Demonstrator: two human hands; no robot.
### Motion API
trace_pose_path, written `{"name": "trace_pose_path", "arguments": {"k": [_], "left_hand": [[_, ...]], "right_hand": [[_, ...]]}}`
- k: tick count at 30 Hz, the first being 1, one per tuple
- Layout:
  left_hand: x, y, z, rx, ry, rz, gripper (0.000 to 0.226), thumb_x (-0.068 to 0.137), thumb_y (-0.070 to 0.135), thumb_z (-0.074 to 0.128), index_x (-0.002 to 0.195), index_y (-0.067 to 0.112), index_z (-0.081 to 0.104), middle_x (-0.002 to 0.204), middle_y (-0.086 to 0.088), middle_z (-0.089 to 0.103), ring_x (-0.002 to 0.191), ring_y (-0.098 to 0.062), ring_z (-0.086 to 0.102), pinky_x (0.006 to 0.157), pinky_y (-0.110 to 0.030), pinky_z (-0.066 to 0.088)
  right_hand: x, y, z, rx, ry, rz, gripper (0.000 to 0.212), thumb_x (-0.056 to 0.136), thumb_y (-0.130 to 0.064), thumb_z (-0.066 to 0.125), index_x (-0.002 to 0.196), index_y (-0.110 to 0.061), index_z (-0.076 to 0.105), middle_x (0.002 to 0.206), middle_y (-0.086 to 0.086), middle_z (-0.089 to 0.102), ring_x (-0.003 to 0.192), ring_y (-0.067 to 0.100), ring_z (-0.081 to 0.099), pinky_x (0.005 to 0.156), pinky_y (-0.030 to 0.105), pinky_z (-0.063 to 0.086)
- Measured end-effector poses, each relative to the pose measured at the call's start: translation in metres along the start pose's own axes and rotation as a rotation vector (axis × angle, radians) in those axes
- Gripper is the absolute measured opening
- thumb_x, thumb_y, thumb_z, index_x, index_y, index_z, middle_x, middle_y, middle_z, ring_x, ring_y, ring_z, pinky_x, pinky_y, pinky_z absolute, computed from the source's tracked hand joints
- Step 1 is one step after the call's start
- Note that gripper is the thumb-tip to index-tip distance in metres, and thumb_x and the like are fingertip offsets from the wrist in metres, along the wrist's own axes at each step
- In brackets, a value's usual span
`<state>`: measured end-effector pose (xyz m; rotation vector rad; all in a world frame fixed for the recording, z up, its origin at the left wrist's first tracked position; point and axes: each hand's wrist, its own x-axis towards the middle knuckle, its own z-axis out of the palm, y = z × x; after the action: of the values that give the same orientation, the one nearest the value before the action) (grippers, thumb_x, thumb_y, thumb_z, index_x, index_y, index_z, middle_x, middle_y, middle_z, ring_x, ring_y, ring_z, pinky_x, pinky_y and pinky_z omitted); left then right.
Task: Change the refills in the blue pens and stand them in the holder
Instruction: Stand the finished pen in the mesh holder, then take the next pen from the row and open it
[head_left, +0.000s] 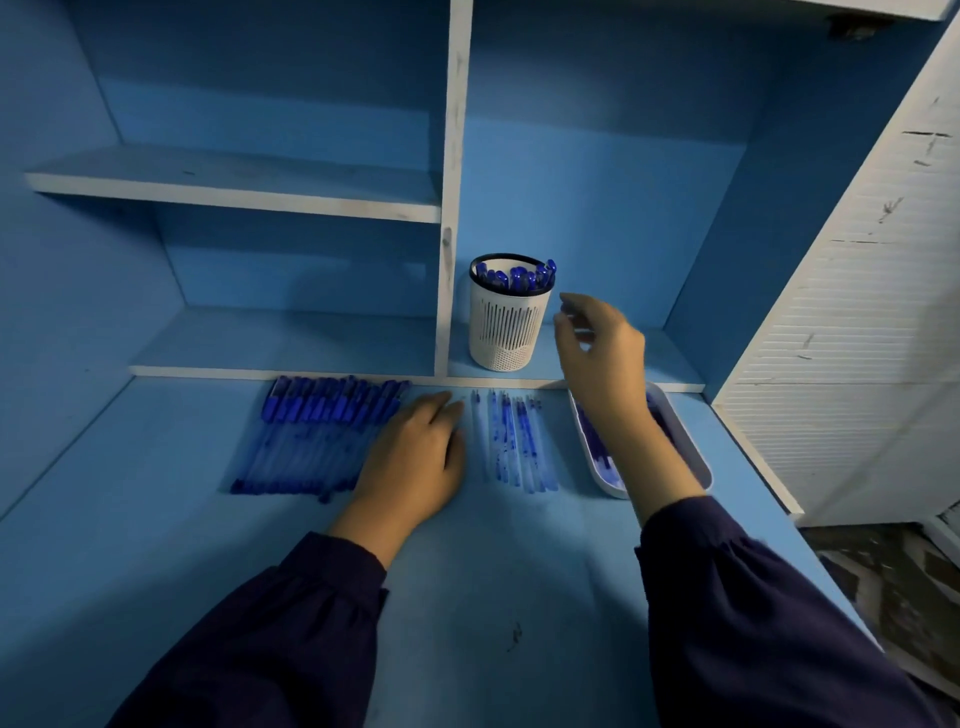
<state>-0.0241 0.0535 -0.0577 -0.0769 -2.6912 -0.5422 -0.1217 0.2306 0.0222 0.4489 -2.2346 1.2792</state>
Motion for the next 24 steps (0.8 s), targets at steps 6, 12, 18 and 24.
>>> {"name": "trace_pose_path", "arguments": {"k": [6,12,18,24], "left_hand": [[-0.024,-0.016,-0.029,0.035,0.080,-0.011,0.039,0.097,0.023,0.050,0.132,0.008,0.060,0.139,-0.006,0.056,0.125,-0.026,0.055,0.100,-0.035,0.045],[-0.043,-0.057,-0.054,0.079,0.083,-0.113,0.058,0.093,0.040,0.030,0.131,0.010,0.062,0.137,-0.007,0.058,0.124,-0.029,0.055,0.103,-0.041,0.044],[-0.055,-0.085,-0.066,0.065,0.065,-0.171,0.063,0.093,0.044,0.026,0.135,0.012,0.059,0.143,-0.006,0.053,0.133,-0.028,0.048,0.109,-0.043,0.041],[-0.057,-0.085,-0.065,0.025,0.002,-0.225,0.055,0.094,0.037,0.033,0.139,0.014,0.055,0.148,-0.003,0.047,0.137,-0.025,0.042,0.113,-0.039,0.034]], "right_hand": [[-0.066,-0.017,0.035,0.079,-0.208,0.228,0.020,0.091,-0.015,0.061,0.109,-0.008,0.064,0.102,0.005,0.069,0.093,0.020,0.065,0.086,0.031,0.050],[-0.100,-0.039,0.079,0.054,-0.481,0.192,0.033,0.091,-0.019,0.061,0.122,-0.007,0.061,0.116,0.008,0.065,0.102,0.018,0.062,0.089,0.019,0.045],[-0.106,-0.055,0.100,0.009,-0.487,0.057,0.026,0.090,-0.012,0.062,0.114,-0.003,0.068,0.107,0.016,0.063,0.096,0.028,0.061,0.081,0.011,0.037],[-0.108,-0.056,0.108,-0.013,-0.476,-0.006,0.022,0.087,-0.014,0.068,0.107,-0.007,0.073,0.105,0.015,0.062,0.098,0.025,0.059,0.081,0.003,0.028]]}}
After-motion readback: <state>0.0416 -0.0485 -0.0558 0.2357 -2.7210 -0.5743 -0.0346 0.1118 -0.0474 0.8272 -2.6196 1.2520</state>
